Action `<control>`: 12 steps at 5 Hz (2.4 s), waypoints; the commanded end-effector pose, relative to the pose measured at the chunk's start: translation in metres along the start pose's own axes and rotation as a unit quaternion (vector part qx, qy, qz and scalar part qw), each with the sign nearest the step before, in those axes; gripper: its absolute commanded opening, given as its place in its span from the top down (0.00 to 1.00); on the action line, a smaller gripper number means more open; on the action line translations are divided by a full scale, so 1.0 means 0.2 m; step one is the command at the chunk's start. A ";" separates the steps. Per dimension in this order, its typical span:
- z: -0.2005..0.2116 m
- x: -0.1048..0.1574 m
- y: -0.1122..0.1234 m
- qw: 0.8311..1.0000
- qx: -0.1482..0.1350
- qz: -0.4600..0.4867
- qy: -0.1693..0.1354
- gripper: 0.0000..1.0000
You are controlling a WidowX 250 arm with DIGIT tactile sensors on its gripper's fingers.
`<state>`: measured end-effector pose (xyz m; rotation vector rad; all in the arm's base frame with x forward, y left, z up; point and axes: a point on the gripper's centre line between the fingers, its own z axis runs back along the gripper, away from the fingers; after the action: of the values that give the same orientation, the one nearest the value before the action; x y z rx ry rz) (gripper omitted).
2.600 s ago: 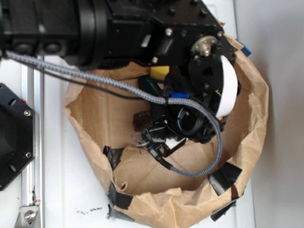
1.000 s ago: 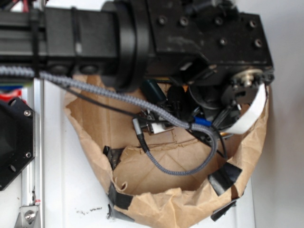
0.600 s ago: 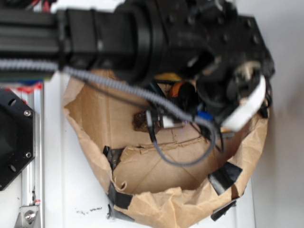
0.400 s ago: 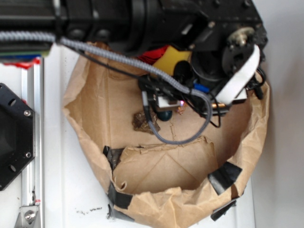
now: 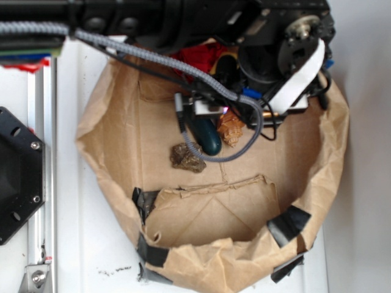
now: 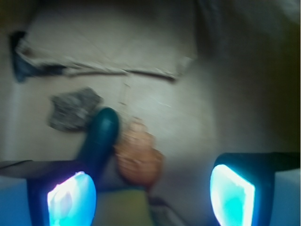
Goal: Grab the shell.
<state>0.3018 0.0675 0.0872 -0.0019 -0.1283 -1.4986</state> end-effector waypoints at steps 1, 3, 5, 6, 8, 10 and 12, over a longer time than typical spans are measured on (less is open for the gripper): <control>-0.03 -0.04 0.07 0.997 0.068 -0.013 0.023 0.00; -0.10 -0.05 0.08 0.996 0.070 -0.022 0.051 0.00; -0.16 -0.08 0.06 0.995 0.066 -0.033 0.074 0.00; -0.13 -0.08 -0.02 0.996 0.034 -0.052 0.065 0.00; -0.07 -0.03 -0.13 0.997 0.015 -0.076 0.024 0.00; -0.04 -0.01 -0.16 0.997 0.014 -0.076 0.013 0.00; -0.08 0.00 -0.14 0.997 0.019 -0.071 0.024 0.00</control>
<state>0.2743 0.0637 0.0556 0.0309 -0.0999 -1.6355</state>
